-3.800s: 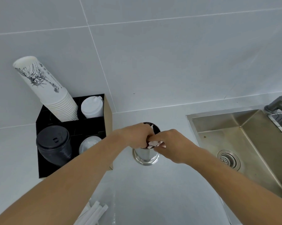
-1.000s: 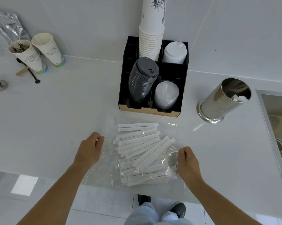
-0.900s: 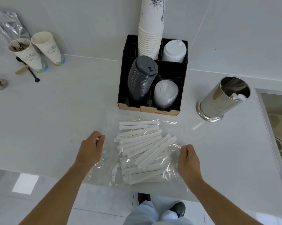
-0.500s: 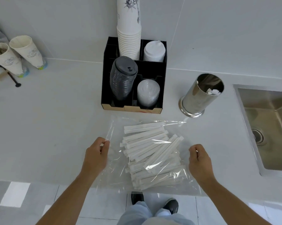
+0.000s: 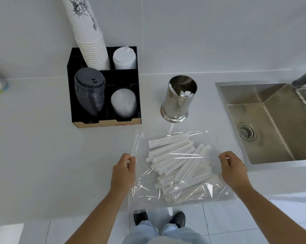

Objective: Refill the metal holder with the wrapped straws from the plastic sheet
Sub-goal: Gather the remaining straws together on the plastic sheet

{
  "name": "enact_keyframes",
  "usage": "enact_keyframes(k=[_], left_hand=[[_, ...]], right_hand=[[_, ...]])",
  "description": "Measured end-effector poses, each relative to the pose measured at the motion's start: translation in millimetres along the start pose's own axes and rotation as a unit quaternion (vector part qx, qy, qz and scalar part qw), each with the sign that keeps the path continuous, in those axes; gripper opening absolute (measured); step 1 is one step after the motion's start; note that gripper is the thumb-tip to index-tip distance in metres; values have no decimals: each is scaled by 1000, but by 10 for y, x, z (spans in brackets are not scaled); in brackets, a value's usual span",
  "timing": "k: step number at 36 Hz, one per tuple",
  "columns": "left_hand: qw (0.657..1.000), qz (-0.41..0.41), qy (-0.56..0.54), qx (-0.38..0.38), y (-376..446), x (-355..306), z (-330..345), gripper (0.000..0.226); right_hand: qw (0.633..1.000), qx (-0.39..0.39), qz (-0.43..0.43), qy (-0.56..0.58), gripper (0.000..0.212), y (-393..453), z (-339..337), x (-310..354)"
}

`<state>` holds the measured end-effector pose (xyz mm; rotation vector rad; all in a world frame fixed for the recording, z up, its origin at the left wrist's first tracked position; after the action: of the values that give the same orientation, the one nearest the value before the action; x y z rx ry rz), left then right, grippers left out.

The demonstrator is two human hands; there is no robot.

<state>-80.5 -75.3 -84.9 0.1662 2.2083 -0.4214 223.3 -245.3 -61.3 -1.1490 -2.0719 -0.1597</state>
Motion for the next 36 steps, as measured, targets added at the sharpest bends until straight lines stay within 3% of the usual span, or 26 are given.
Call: enact_keyframes(k=[10, 22, 26, 29, 36], left_hand=[[1000, -19, 7, 10, -7, -224, 423, 21], [995, -71, 40, 59, 146, -219, 292, 17], [995, -55, 39, 67, 240, -224, 168, 11], [996, -31, 57, 67, 354, -266, 91, 12], [990, 72, 91, 86, 679, -467, 42, 13]], right_hand=[[1000, -2, 16, -17, 20, 241, -276, -230], [998, -4, 58, -37, 13, 312, -319, -269], [996, -50, 50, -57, 37, 230, -273, -184], [996, -59, 24, -56, 42, 94, -171, 3], [996, 10, -75, -41, 44, -230, 283, 498]])
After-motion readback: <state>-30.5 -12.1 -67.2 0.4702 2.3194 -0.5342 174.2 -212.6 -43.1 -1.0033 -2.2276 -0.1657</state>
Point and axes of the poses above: each hand's wrist, its own y-axis towards the middle knuckle, its own z-axis out of the palm, x = y × z, the point moved 2 cm from there along y, towards the middle knuckle, and after that the axes turned 1 degree about z, right-handed, at the moved point
